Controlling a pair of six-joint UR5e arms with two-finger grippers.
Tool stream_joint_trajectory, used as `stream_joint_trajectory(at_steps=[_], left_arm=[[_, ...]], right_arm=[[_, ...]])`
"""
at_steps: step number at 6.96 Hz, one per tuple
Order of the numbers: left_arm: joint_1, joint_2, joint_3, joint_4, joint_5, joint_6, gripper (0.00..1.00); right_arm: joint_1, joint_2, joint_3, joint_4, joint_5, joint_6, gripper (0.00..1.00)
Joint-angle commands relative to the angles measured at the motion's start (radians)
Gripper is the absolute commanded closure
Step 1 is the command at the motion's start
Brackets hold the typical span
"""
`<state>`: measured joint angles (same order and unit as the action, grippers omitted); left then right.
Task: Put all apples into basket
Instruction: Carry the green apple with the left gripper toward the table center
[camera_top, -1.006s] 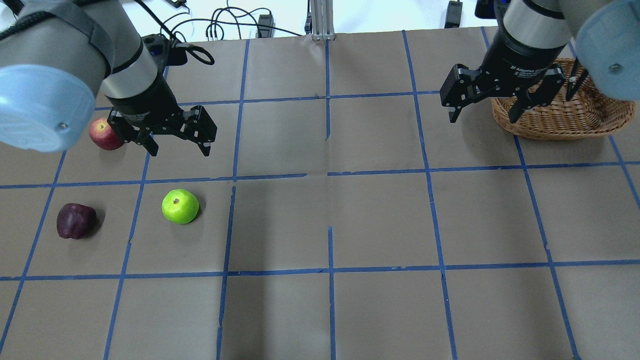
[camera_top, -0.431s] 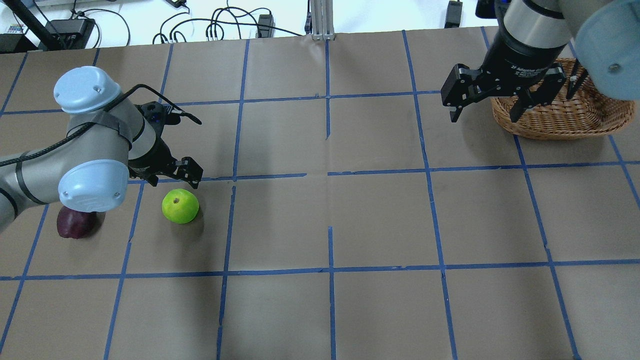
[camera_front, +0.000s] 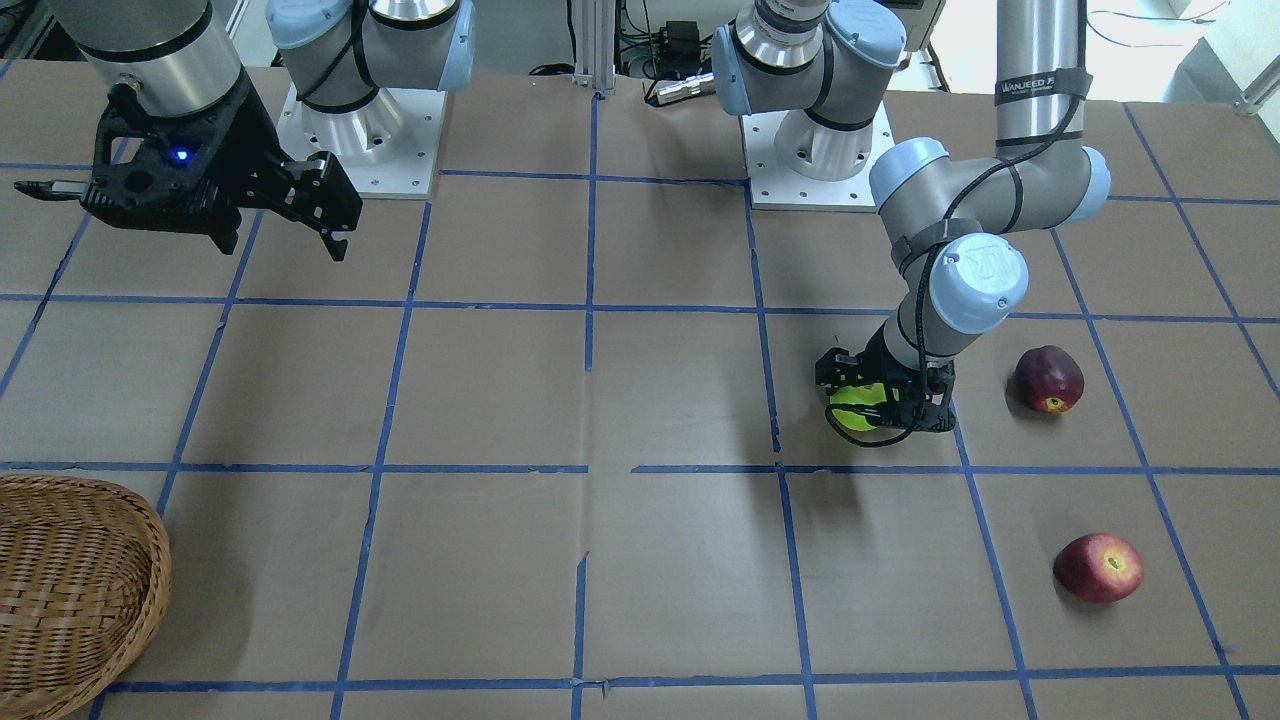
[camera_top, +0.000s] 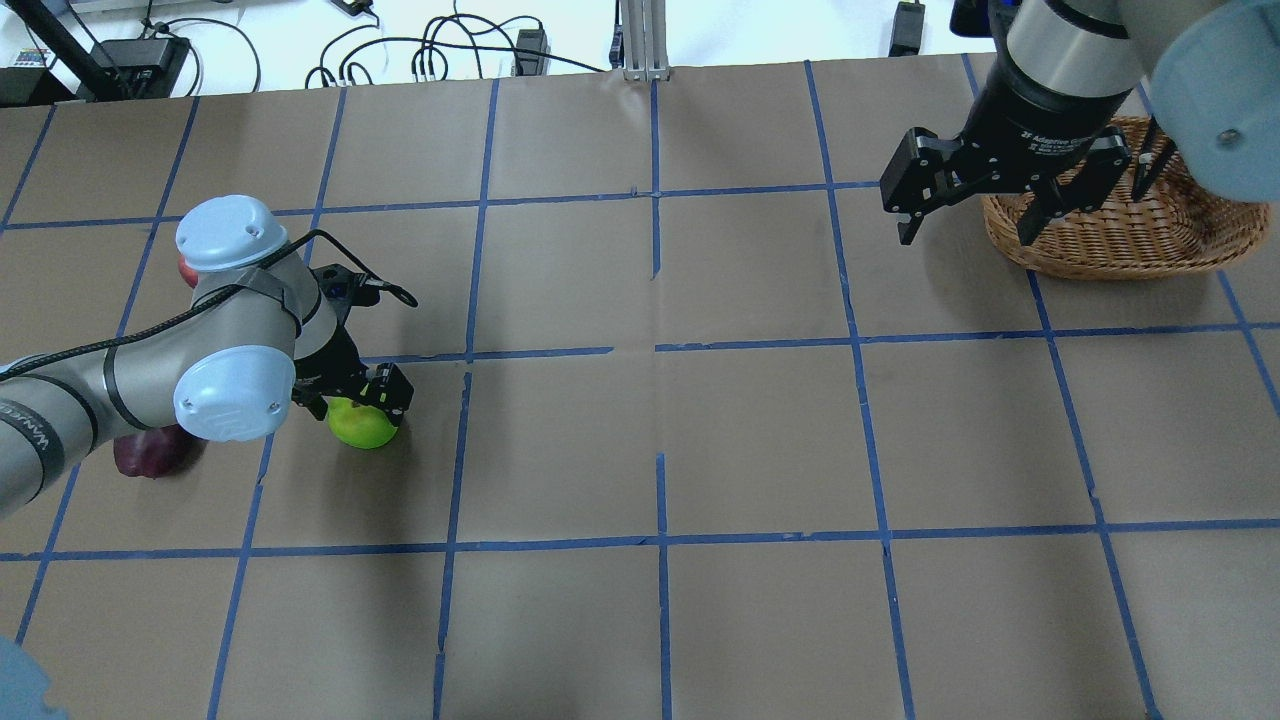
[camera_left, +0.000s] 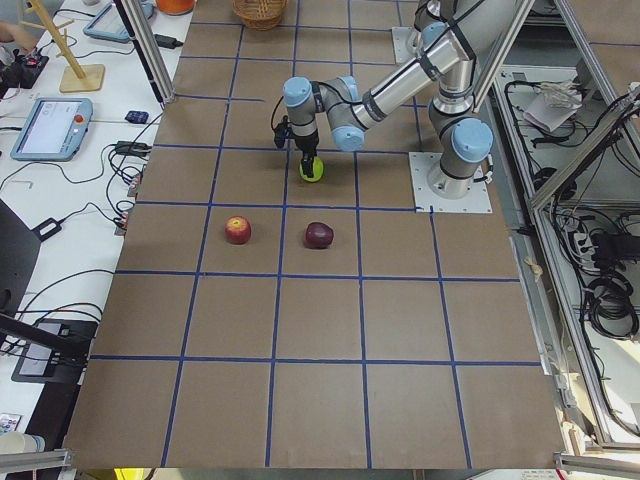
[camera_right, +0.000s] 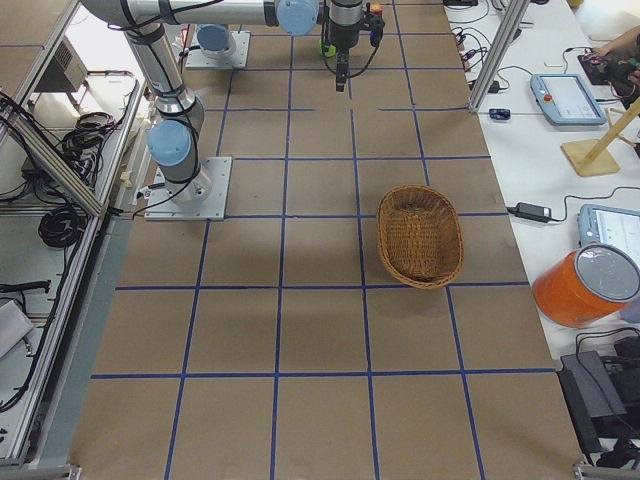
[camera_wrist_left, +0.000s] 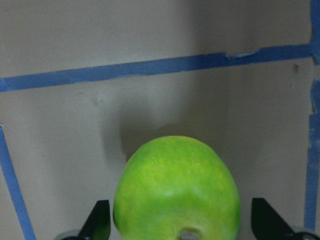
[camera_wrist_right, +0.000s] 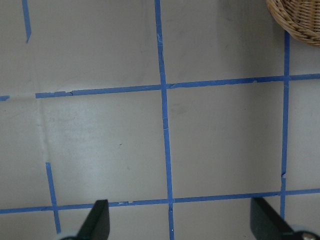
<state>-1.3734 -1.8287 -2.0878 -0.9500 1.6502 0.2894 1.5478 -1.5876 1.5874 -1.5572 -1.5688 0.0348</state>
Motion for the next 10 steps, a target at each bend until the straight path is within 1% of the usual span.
stream_joint_trajectory(at_steps=[1,2,3,4,5,6,7,8,9,10], left_arm=[[0.000,-0.018,-0.008,0.007,0.007,-0.018,0.00],[-0.001,-0.018,-0.008,0.052,0.000,-0.044,0.43],[-0.010,-0.020,-0.003,0.069,-0.051,-0.115,0.68],[-0.036,-0.017,0.015,0.071,-0.093,-0.289,0.70],[-0.132,-0.029,0.094,0.056,-0.124,-0.487,0.70],[-0.297,-0.053,0.167,0.048,-0.127,-0.747,0.70],[-0.440,-0.111,0.246,0.053,-0.128,-0.976,0.70],[-0.534,-0.179,0.314,0.054,-0.130,-1.112,0.69],[-0.577,-0.245,0.331,0.103,-0.132,-1.236,0.69],[-0.584,-0.294,0.331,0.205,-0.133,-1.327,0.67]], right_arm=[[0.000,0.005,0.002,-0.006,-0.005,0.002,0.00],[0.000,0.005,0.002,-0.004,-0.008,0.004,0.00],[0.000,0.005,0.003,-0.001,-0.008,0.004,0.00],[-0.002,0.008,0.002,-0.006,0.005,0.004,0.00],[-0.003,0.008,0.002,-0.009,0.006,0.000,0.00],[-0.003,0.011,0.003,-0.030,0.001,0.000,0.00],[-0.005,0.032,0.005,-0.032,0.006,0.010,0.00],[-0.005,0.055,0.005,-0.032,0.007,0.011,0.00],[-0.006,0.058,0.005,-0.034,0.001,-0.001,0.00],[-0.011,0.073,0.008,-0.032,-0.010,0.002,0.00]])
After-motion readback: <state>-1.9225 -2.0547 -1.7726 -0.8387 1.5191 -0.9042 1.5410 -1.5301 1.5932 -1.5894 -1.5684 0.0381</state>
